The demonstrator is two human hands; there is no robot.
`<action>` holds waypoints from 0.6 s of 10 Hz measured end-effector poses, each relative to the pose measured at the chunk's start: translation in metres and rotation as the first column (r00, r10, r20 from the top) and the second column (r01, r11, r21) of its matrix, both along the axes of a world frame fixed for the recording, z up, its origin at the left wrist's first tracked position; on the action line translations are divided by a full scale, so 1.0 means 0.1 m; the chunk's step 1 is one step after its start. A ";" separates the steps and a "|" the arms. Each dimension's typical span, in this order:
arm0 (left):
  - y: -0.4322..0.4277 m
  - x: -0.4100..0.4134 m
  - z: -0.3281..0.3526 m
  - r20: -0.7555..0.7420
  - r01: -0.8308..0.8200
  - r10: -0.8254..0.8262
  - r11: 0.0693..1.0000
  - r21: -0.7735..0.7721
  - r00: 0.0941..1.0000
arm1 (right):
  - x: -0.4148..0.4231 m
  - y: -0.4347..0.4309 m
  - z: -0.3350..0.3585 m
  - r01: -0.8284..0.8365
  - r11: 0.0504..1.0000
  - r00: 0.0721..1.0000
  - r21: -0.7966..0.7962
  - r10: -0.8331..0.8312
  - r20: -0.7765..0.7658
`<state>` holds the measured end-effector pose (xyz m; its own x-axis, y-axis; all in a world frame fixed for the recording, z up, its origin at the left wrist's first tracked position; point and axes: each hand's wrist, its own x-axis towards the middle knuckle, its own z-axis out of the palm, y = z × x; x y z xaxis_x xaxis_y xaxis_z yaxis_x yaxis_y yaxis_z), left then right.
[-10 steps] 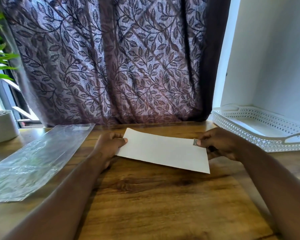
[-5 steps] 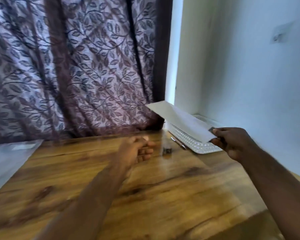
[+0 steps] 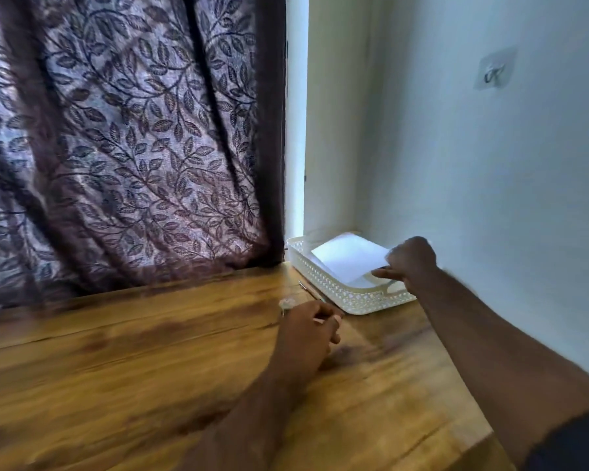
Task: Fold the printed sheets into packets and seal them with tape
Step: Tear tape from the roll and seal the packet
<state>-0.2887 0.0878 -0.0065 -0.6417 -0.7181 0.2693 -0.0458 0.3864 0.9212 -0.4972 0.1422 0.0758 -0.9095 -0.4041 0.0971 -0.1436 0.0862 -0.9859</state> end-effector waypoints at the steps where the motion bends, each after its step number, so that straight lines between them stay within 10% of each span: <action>1: 0.00 -0.02 -0.04 0.035 0.022 -0.020 0.999 -0.044 0.999 | -0.11 -0.19 -0.03 0.045 0.975 0.986 0.218 -0.007 -0.169; 6: -0.09 -0.14 -0.15 0.038 -0.011 0.018 0.983 -0.186 0.999 | -0.18 -0.48 -0.16 0.316 0.635 0.795 0.705 0.227 -0.562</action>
